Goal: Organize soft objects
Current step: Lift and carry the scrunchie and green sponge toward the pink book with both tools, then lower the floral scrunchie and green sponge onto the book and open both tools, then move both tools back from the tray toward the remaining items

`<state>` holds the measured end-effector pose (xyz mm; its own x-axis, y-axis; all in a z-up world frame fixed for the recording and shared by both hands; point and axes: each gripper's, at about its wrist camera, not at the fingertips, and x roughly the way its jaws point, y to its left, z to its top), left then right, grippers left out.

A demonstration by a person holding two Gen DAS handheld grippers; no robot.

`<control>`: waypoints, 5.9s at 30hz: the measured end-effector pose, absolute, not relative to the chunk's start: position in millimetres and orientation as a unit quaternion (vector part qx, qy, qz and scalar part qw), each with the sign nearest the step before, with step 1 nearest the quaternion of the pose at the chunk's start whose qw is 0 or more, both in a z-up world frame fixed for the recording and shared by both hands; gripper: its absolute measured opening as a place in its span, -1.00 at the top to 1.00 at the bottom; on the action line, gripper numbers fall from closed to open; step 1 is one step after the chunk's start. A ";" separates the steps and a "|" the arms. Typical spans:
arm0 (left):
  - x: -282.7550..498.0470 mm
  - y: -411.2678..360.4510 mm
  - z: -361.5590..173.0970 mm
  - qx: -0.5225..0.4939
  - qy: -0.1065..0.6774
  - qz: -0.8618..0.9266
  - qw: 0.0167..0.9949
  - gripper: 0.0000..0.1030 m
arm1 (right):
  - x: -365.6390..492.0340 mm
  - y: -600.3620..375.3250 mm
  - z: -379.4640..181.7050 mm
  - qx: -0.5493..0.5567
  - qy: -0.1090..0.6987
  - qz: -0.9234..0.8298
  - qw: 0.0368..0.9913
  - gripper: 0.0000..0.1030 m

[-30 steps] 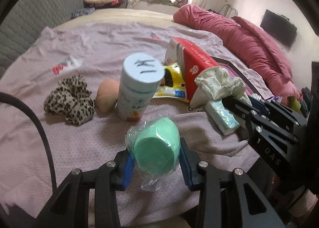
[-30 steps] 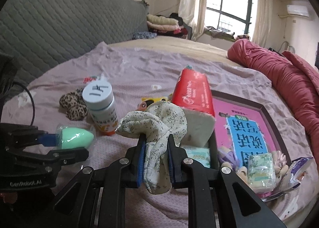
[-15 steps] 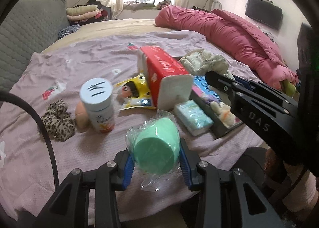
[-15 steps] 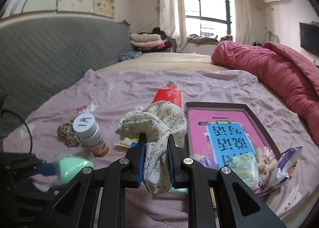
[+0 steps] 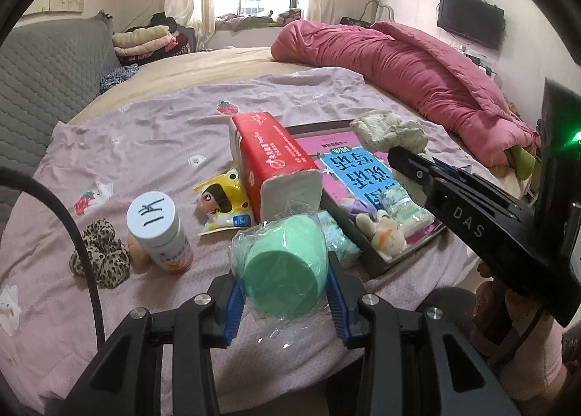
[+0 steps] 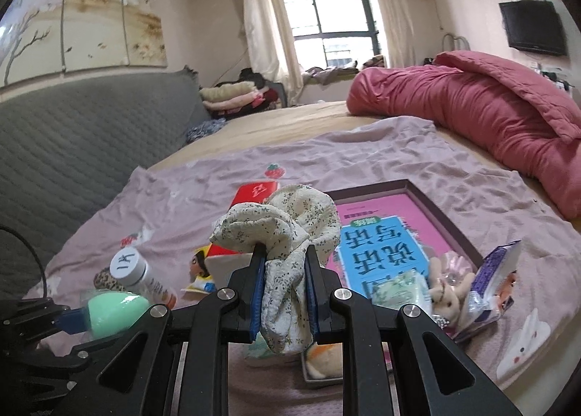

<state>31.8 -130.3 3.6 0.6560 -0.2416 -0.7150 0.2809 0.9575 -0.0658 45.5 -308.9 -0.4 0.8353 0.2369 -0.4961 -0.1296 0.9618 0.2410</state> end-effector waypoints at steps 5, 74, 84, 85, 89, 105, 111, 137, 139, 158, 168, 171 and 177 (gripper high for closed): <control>36.0 -138.5 10.9 0.023 0.383 -0.144 0.912 0.21 | 45.1 -317.8 2.5 0.108 0.263 0.088 0.955 0.63; 145.3 -263.6 -63.0 0.049 0.448 -0.224 0.864 0.21 | 90.5 -403.7 -49.7 0.161 0.366 -0.044 0.915 0.58; 146.0 -260.3 -65.4 0.040 0.450 -0.225 0.863 0.20 | 98.4 -404.9 -61.4 0.177 0.389 -0.025 0.904 0.47; 146.0 -260.2 -65.5 0.040 0.451 -0.225 0.863 0.20 | 98.3 -404.6 -61.2 0.177 0.388 -0.024 0.904 0.41; 146.2 -260.2 -65.4 0.040 0.450 -0.225 0.863 0.20 | 97.6 -404.9 -60.1 0.183 0.384 -0.015 0.905 0.30; 151.1 -259.9 -69.5 0.037 0.455 -0.219 0.862 0.19 | 85.1 -416.5 -51.8 0.214 0.348 -0.025 0.912 -0.15; 152.3 -262.3 -73.1 0.039 0.457 -0.216 0.862 0.18 | 82.8 -420.2 -51.8 0.221 0.346 -0.034 0.911 -0.15; 149.4 -255.1 -71.3 0.005 0.463 -0.228 0.856 -0.04 | 81.9 -421.5 -50.5 0.224 0.345 -0.036 0.911 -0.33; 148.3 -255.1 -69.6 0.003 0.462 -0.230 0.856 -0.05 | 81.5 -422.3 -50.1 0.225 0.344 -0.037 0.911 -0.34; 135.1 -264.8 -54.6 0.007 0.447 -0.270 0.852 -0.11 | 77.4 -432.1 -49.5 0.244 0.333 -0.048 0.910 -0.37; 134.1 -260.7 -50.0 0.006 0.447 -0.272 0.852 -0.12 | 73.1 -434.6 -47.1 0.248 0.321 -0.055 0.912 -0.37; 134.6 -256.7 -47.7 0.002 0.446 -0.271 0.853 -0.15 | 72.0 -432.8 -45.2 0.244 0.318 -0.053 0.915 -0.38; 132.7 -250.9 -45.4 -0.001 0.446 -0.267 0.855 -0.17 | 71.6 -430.3 -42.5 0.240 0.313 -0.052 0.918 -0.43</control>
<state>132.7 -250.9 -45.4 0.4604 -0.4571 -0.7609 0.4555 0.8574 -0.2395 71.6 -430.3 -42.5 0.7990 0.0552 -0.5987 0.2449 0.8796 0.4079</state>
